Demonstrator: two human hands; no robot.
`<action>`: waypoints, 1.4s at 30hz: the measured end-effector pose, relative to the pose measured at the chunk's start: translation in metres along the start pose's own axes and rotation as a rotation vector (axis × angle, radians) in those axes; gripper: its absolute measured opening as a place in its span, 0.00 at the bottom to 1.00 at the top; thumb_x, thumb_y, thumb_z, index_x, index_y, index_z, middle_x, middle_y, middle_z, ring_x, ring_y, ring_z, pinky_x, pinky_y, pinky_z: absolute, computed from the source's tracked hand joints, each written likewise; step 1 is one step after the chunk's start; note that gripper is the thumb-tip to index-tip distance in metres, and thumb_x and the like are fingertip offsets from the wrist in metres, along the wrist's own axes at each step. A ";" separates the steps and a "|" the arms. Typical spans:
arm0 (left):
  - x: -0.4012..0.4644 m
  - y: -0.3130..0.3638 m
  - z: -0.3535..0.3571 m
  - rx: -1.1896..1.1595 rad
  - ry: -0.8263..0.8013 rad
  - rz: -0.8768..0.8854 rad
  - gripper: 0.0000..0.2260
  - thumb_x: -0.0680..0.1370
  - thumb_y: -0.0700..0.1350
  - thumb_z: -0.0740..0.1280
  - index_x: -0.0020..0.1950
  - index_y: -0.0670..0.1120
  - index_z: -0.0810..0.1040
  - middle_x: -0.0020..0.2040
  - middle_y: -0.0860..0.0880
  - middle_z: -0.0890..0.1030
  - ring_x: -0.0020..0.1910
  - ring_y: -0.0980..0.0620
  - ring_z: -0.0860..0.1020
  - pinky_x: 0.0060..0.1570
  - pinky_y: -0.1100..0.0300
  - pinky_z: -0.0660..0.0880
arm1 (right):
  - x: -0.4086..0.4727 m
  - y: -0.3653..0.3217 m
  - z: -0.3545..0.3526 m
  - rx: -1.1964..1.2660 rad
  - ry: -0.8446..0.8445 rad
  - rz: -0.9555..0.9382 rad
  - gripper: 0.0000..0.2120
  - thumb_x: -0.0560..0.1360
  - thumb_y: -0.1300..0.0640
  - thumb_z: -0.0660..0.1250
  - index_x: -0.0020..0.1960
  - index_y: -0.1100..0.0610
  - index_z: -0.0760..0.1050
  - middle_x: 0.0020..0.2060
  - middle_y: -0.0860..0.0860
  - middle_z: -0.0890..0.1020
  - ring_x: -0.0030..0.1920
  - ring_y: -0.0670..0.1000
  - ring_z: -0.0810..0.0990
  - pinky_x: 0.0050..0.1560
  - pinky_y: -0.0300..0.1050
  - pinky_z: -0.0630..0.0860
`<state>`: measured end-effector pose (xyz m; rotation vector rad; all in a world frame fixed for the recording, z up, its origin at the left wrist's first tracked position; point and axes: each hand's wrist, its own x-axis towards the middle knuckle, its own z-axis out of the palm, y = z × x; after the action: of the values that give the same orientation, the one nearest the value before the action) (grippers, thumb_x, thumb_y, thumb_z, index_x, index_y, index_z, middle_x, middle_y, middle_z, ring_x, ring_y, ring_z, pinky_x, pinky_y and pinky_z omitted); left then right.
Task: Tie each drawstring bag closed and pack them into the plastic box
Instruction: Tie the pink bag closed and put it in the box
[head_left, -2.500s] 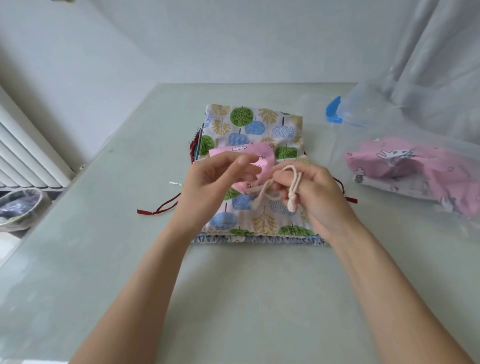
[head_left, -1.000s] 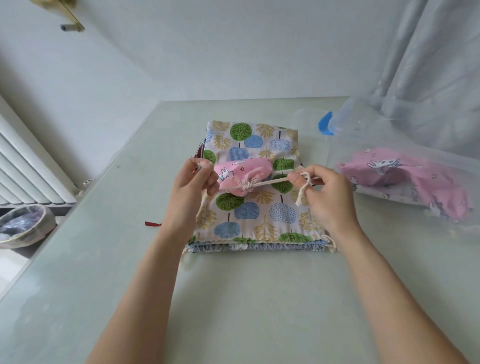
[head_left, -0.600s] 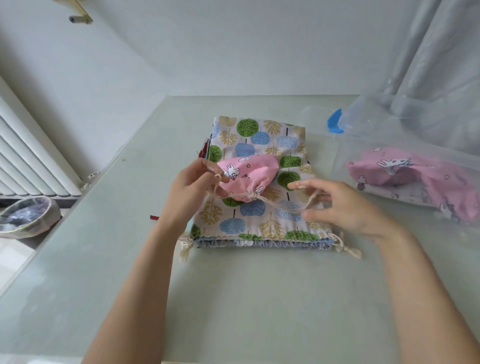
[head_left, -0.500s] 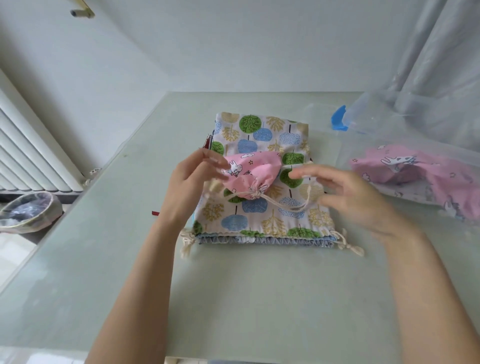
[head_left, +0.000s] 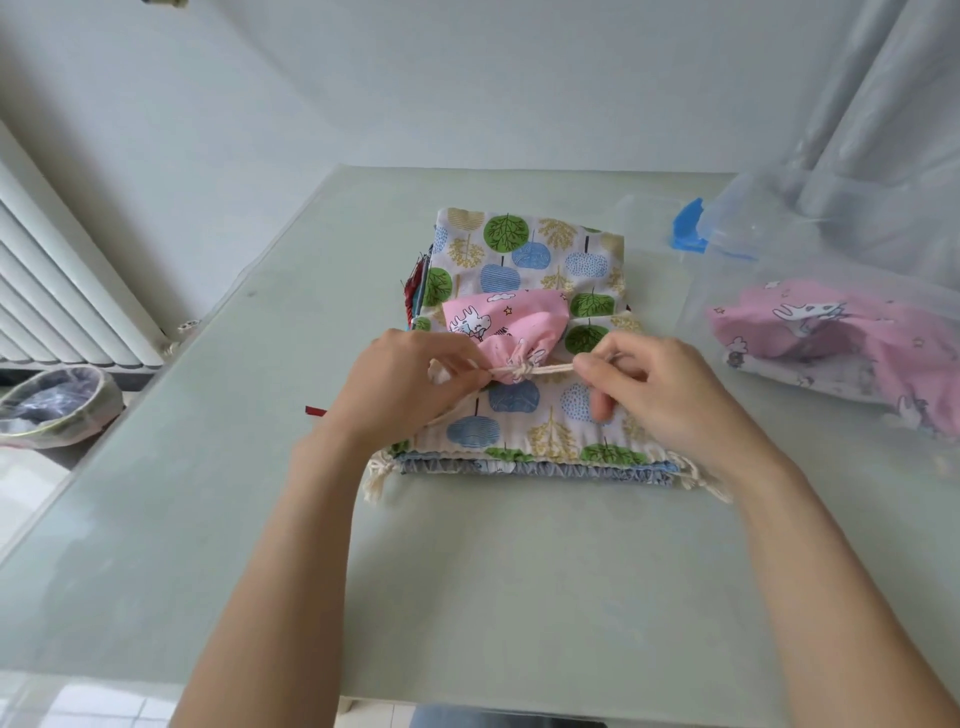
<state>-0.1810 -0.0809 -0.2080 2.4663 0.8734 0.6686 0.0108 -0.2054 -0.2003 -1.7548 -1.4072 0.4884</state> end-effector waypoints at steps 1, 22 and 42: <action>0.000 0.000 0.000 -0.005 0.002 0.000 0.01 0.73 0.48 0.70 0.43 0.54 0.82 0.35 0.64 0.78 0.38 0.71 0.75 0.36 0.77 0.65 | -0.001 0.000 -0.001 -0.007 0.038 0.001 0.12 0.74 0.48 0.66 0.37 0.55 0.75 0.23 0.48 0.76 0.26 0.48 0.73 0.34 0.42 0.71; -0.008 0.032 -0.004 -0.988 -0.137 0.142 0.03 0.69 0.39 0.72 0.37 0.46 0.84 0.35 0.49 0.83 0.35 0.55 0.81 0.40 0.66 0.76 | 0.006 -0.010 0.018 0.448 -0.037 -0.066 0.10 0.79 0.62 0.60 0.49 0.49 0.76 0.31 0.45 0.80 0.23 0.42 0.66 0.24 0.39 0.65; -0.003 0.019 0.009 -0.477 -0.107 0.070 0.14 0.69 0.46 0.73 0.54 0.54 0.80 0.35 0.54 0.83 0.35 0.54 0.83 0.46 0.62 0.78 | 0.006 -0.003 0.025 0.499 -0.109 0.045 0.06 0.74 0.63 0.67 0.43 0.54 0.80 0.31 0.46 0.81 0.29 0.42 0.71 0.28 0.33 0.69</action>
<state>-0.1697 -0.0982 -0.2056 2.0855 0.5154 0.6712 -0.0068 -0.1907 -0.2118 -1.3714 -1.1901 0.8868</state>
